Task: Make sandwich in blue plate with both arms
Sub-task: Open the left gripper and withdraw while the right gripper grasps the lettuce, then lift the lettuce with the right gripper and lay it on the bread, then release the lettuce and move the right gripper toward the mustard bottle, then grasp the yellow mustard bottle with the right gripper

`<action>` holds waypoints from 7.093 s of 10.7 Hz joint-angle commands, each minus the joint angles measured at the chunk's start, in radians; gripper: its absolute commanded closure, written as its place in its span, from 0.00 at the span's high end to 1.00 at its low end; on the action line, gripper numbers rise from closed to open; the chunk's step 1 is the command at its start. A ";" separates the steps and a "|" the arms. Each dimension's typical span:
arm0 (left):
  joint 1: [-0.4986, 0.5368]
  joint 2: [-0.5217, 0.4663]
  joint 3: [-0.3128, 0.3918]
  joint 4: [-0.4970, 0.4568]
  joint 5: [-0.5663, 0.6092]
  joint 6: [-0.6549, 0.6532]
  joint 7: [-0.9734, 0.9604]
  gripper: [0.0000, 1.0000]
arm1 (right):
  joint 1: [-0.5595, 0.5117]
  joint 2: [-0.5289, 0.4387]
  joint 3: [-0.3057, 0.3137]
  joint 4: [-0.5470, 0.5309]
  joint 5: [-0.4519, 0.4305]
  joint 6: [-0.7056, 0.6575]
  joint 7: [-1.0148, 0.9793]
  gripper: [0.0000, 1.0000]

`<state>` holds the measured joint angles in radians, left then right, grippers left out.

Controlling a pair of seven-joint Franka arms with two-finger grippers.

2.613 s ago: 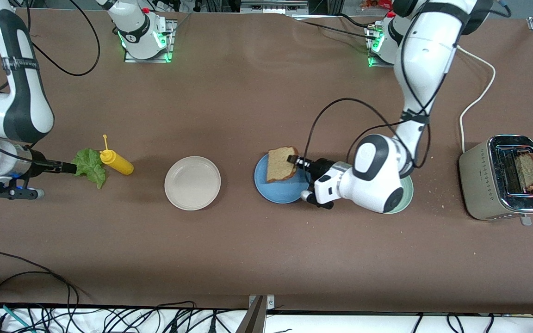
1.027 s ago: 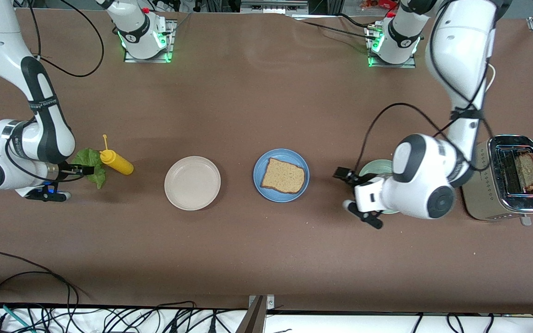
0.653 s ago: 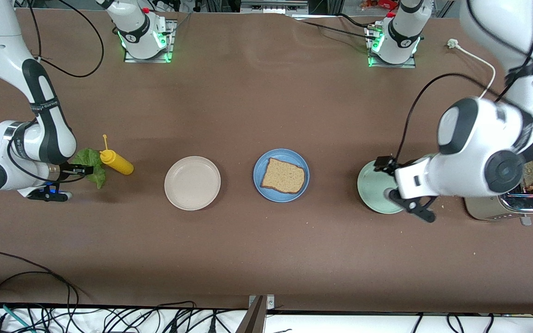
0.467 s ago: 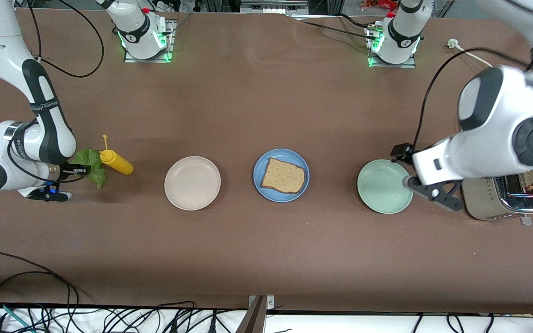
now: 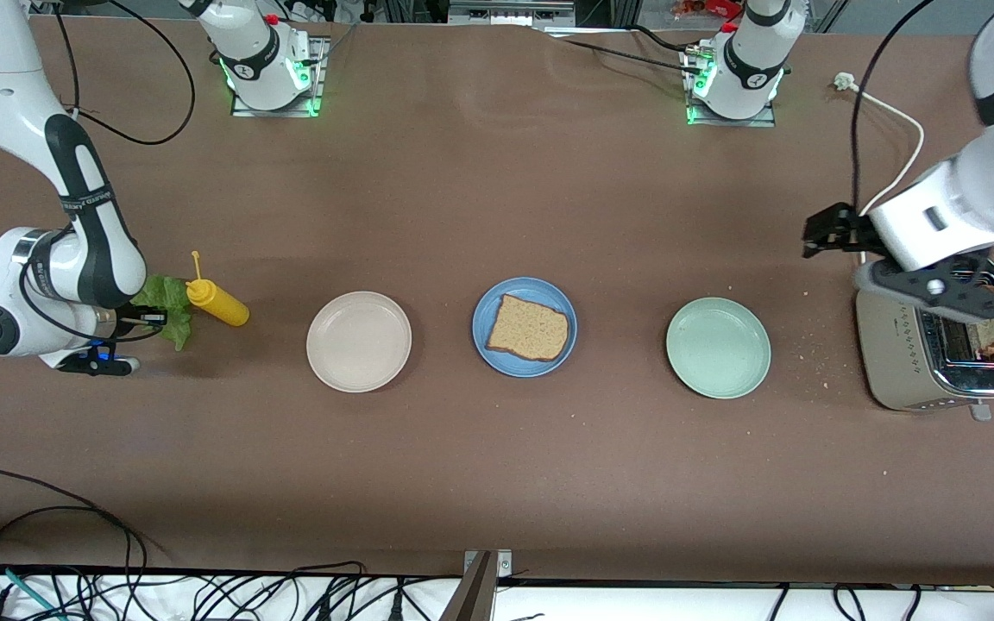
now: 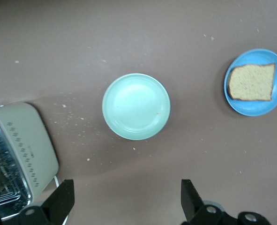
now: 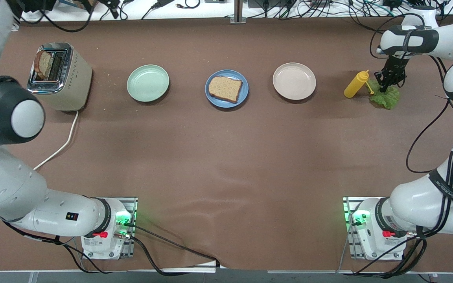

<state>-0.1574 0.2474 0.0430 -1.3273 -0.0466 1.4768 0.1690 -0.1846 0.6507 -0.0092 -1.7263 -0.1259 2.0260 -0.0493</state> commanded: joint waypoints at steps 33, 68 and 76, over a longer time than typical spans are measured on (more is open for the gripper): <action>0.157 -0.287 -0.137 -0.388 0.090 0.212 -0.005 1.00 | 0.306 0.406 0.810 0.516 -0.038 0.247 1.189 0.00; 0.180 -0.358 -0.176 -0.429 -0.047 0.194 0.001 1.00 | 0.106 -0.062 -0.397 0.228 1.006 -0.696 -1.648 0.99; 0.190 -0.338 -0.176 -0.389 -0.035 0.114 0.007 1.00 | 0.017 0.216 -0.422 0.209 1.273 -0.836 -2.328 1.00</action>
<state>0.0248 -0.0929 -0.1322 -1.7489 -0.0758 1.6061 0.1682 -0.1594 0.8057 -0.4244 -1.5284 1.0759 1.2253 -2.2796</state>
